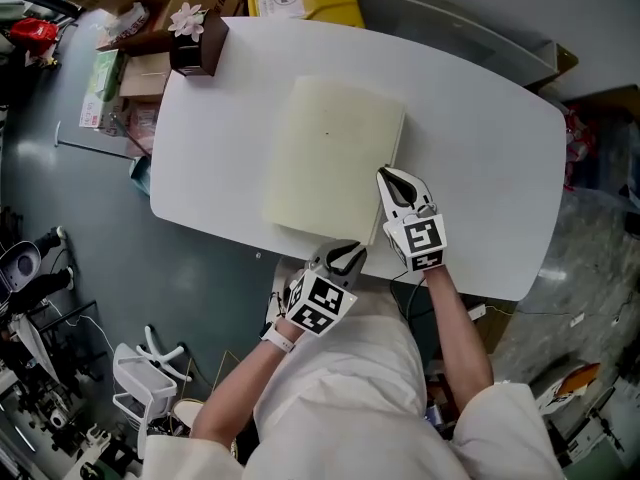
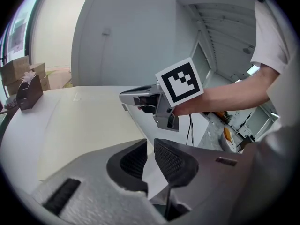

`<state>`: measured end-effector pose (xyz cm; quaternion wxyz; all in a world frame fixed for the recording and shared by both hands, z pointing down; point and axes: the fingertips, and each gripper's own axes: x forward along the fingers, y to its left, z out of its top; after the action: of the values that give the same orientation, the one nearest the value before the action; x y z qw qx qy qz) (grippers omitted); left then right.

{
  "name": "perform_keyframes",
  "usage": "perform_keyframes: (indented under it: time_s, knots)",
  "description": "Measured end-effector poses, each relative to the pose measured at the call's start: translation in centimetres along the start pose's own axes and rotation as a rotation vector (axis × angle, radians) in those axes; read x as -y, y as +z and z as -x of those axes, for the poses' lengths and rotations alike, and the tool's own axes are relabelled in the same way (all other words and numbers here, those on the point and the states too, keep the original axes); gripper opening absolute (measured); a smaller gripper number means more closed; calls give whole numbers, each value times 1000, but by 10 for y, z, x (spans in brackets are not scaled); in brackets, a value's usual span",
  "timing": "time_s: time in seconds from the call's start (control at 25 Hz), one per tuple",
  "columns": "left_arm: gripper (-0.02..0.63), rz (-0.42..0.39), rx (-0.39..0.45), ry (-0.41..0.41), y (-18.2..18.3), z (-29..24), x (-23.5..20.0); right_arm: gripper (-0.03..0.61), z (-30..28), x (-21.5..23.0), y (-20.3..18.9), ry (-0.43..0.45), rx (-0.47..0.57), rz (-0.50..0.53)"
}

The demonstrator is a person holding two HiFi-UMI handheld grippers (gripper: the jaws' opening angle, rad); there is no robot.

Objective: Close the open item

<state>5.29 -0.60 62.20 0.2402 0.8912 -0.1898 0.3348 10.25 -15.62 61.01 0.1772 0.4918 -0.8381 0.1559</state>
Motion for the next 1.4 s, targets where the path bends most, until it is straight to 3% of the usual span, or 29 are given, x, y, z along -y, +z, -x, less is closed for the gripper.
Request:
perform_keyframes:
  time_s: [0.28, 0.6, 0.84, 1.12, 1.4]
  knots:
    - [34, 59, 56, 56, 18, 29, -10, 15, 35, -10, 24, 10, 34, 34]
    - [26, 58, 157, 146, 55, 70, -24, 14, 79, -28, 72, 36, 104, 131]
    - [26, 93, 253, 240, 80, 114, -39, 14, 110, -34, 105, 48, 162, 151]
    - [26, 137, 407, 408, 107, 176, -65, 14, 141, -38, 133, 47, 227, 168]
    - [26, 170, 546, 510, 125, 226, -82, 14, 165, -33, 149, 8, 226, 152]
